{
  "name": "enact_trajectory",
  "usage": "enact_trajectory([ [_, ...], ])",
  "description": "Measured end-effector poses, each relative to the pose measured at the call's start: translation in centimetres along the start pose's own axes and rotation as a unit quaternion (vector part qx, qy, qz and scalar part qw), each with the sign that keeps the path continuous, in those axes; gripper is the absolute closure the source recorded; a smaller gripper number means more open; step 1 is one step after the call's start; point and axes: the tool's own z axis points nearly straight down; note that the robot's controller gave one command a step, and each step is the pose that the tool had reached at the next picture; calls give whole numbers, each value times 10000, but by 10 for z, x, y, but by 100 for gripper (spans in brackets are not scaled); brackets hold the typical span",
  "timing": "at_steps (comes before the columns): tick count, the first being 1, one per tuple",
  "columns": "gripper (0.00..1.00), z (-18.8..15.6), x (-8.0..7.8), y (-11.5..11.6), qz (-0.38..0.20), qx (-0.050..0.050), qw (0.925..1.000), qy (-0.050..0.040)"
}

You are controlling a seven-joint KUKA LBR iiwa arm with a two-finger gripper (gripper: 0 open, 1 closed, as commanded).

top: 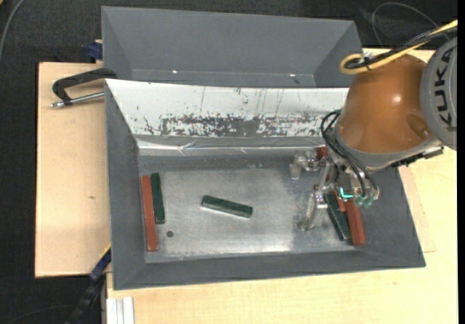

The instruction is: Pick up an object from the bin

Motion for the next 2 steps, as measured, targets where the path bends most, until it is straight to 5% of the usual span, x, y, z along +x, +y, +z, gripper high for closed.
enact_trajectory([
  [1,0,113,-37,70,-609,-8,9981,-7],
  [2,100,109,-38,67,-586,2,9983,-35],
])
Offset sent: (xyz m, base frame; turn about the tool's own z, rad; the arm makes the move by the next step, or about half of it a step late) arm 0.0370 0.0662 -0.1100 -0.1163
